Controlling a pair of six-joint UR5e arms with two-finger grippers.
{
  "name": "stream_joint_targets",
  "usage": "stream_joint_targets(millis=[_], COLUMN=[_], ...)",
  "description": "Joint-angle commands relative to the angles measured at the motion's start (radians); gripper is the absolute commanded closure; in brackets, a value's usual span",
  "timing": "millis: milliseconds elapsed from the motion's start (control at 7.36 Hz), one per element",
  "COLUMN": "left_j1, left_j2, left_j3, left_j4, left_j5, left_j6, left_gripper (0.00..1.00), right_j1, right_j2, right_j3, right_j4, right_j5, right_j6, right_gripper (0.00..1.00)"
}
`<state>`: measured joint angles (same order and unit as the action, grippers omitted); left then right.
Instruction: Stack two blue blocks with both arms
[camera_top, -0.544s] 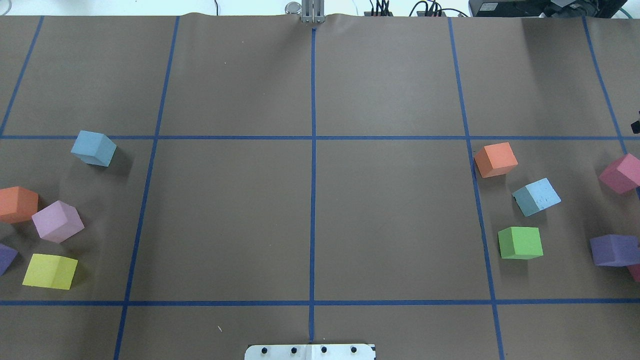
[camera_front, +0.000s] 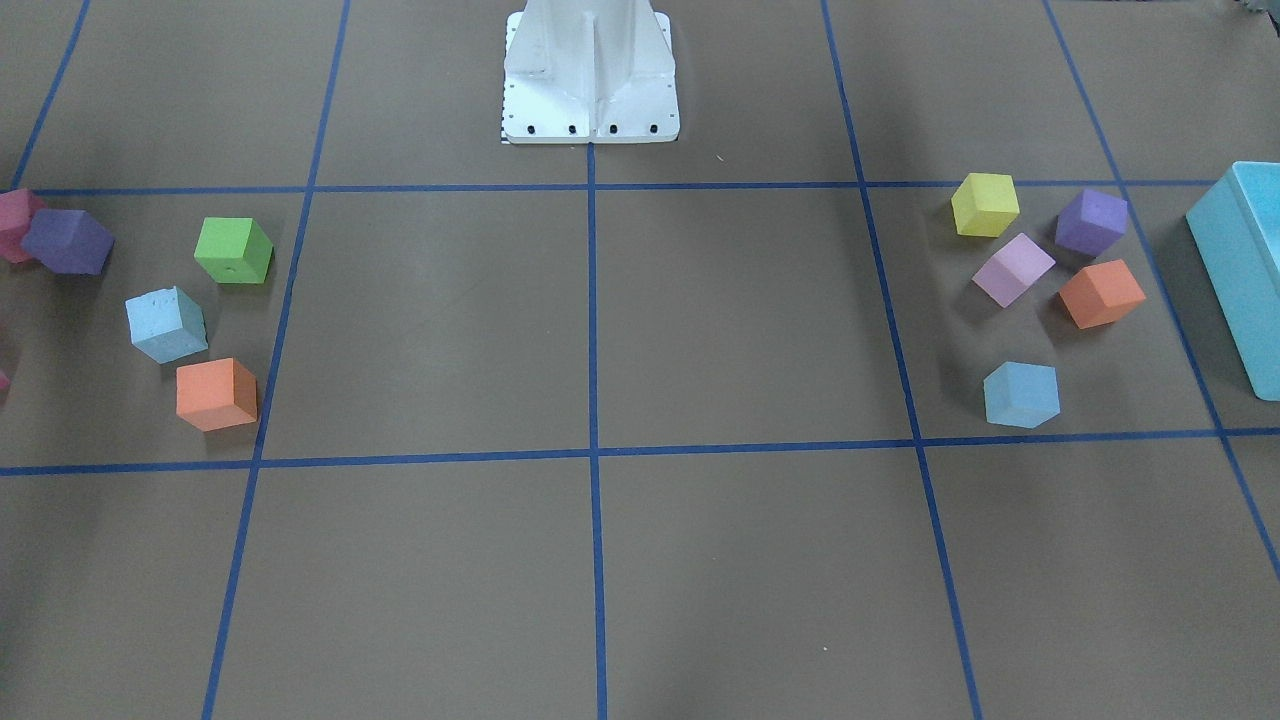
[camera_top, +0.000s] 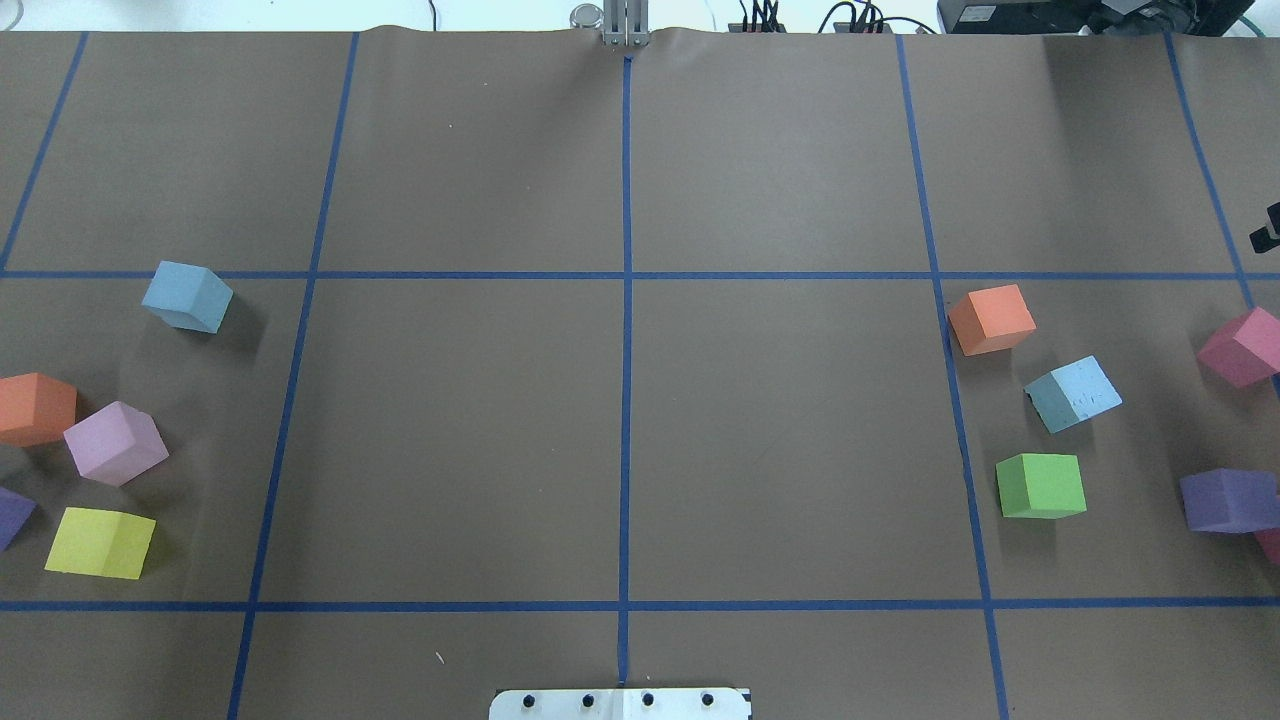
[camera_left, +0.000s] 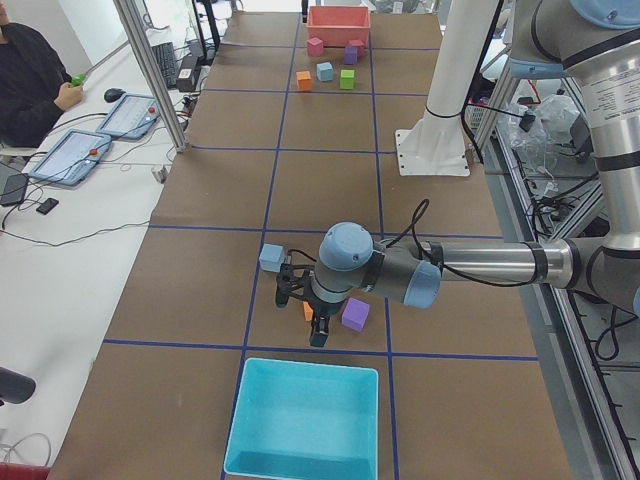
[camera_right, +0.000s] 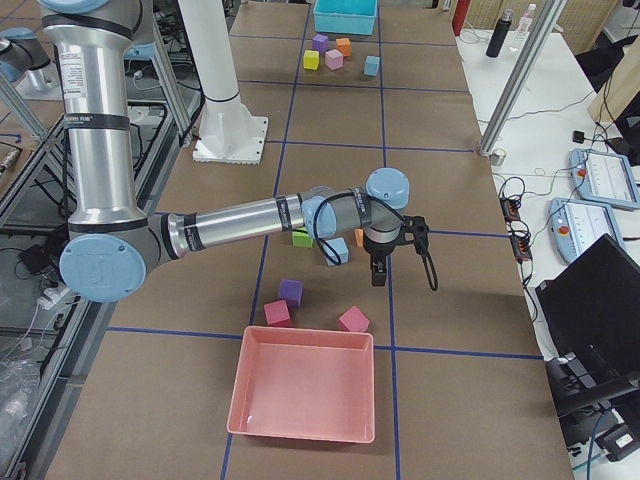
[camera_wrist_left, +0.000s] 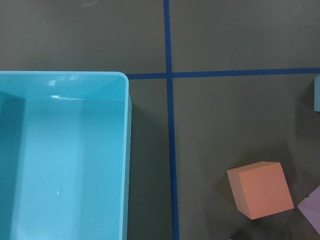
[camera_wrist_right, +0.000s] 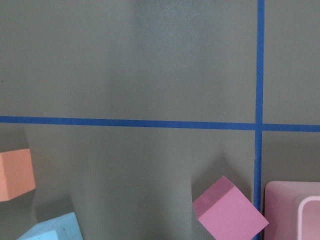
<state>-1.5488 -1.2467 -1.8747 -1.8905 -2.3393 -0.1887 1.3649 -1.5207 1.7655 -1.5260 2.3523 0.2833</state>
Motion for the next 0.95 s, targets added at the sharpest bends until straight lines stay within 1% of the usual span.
stream_joint_targets(millis=[0,136,272,408,544,680,816], left_j1=[0.001,0.001,0.001,0.001,0.001,0.001,0.001], left_j2=[0.000,0.000,0.000,0.000,0.000,0.000,0.000], left_j3=[-0.001,-0.003,-0.003,-0.003,-0.003,-0.001,-0.001], left_j4=[0.002,0.002,0.002,0.002,0.002,0.004,0.004], left_j5=[0.000,0.000,0.000,0.000,0.000,0.000,0.000], left_j6=[0.000,0.000,0.000,0.000,0.000,0.000,0.000], left_gripper=[0.02,0.02,0.02,0.02,0.02,0.02,0.02], right_j1=[-0.100,-0.194,-0.243,-0.272,-0.324,-0.346,-0.351], right_j2=[0.036,0.068,0.071,0.059,0.059,0.050,0.012], right_j3=[0.022,0.022,0.023,0.011,0.006,0.009,0.014], right_j4=[0.003,0.007,0.070,0.198,0.257,0.259,0.260], right_j5=[0.009,0.002,-0.001,-0.004,-0.033,-0.066,-0.079], right_j6=[0.057,0.115,0.170,0.238,0.340,0.353,0.311], right_gripper=[0.00,0.00,0.00,0.00,0.00,0.00,0.00])
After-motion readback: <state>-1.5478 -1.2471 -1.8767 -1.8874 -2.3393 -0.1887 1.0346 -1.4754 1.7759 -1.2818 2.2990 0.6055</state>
